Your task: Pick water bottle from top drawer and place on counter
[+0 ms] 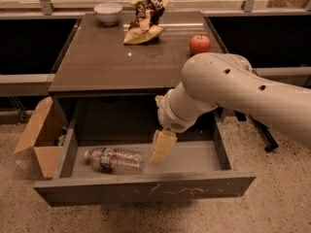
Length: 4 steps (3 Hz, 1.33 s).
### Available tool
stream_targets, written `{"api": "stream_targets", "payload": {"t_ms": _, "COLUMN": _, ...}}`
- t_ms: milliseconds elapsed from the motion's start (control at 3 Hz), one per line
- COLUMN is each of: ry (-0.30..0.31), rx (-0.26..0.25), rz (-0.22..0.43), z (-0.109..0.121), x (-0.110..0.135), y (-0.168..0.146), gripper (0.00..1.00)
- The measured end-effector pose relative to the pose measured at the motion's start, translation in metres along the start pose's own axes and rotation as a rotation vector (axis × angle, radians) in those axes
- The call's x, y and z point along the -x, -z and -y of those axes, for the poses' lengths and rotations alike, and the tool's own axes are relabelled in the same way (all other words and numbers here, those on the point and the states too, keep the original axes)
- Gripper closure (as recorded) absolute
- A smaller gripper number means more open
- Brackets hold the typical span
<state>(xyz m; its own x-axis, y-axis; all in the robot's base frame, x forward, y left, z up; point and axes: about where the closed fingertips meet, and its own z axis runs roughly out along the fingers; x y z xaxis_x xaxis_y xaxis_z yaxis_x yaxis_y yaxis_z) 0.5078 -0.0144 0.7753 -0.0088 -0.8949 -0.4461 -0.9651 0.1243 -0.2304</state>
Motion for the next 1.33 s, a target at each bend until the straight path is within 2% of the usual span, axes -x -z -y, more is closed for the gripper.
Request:
{"api": "stream_targets", "payload": {"t_ms": 333, "ry": -0.017, "rx": 0.033, "rz": 0.034, "z": -0.002, "x": 0.008, "y": -0.032, "gripper": 0.0}}
{"api": "stream_targets", "payload": {"t_ms": 667, "ry": -0.017, "rx": 0.033, "rz": 0.034, "z": -0.002, "x": 0.008, "y": -0.032, "gripper": 0.0}}
{"api": "stream_targets", "payload": {"t_ms": 1333, "ry": -0.051, "rx": 0.083, "rz": 0.044, "z": 0.012, "x": 0.023, "y": -0.074, "gripper": 0.0}}
